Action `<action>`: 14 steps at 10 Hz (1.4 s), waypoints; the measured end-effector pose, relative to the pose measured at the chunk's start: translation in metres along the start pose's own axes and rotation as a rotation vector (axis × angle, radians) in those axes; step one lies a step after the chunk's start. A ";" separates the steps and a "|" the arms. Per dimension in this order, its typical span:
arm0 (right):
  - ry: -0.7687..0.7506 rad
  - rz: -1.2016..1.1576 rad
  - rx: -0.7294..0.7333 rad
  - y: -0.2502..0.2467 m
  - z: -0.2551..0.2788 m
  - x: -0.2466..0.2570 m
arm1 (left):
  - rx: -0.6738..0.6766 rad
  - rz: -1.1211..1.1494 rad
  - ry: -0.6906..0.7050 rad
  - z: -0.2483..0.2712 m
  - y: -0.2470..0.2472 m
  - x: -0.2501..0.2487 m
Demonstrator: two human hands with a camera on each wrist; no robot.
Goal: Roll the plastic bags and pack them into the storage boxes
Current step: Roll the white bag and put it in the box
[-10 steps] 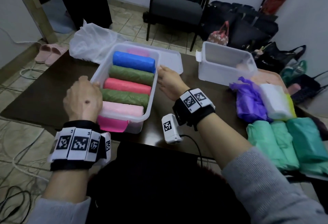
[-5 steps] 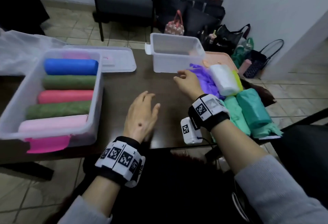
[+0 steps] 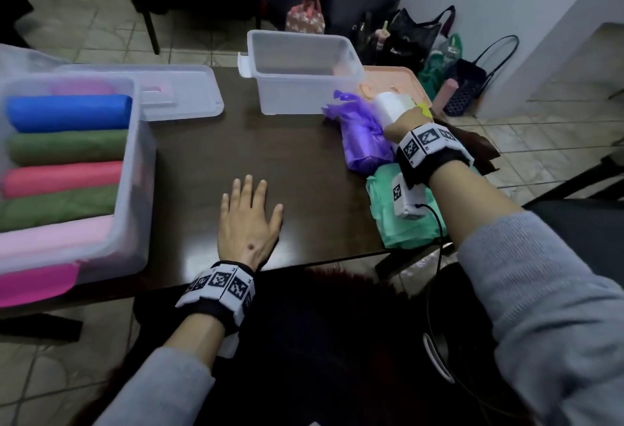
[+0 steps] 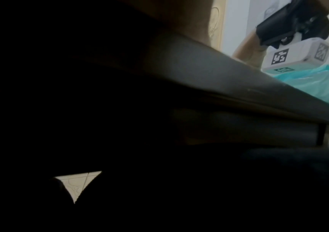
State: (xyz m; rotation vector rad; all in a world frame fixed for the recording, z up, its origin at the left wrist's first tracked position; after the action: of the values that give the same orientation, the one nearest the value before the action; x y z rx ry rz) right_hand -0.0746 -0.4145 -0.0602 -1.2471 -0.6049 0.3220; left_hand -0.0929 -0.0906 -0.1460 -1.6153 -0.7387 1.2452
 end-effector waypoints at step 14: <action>-0.480 -0.177 0.202 0.070 0.106 0.104 | 0.042 0.471 -0.205 -0.015 -0.019 0.006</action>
State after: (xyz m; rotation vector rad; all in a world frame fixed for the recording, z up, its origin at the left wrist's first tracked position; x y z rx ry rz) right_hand -0.0473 -0.2543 -0.0802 -0.9148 -1.0600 0.5264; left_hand -0.0757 -0.0825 -0.1299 -1.6999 -0.4599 1.7702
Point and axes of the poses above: each hand's wrist, its own z-axis away from the middle knuckle, its own y-axis out of the palm, x = y × z, the point moved 10 cm from there along -z, towards the middle knuckle
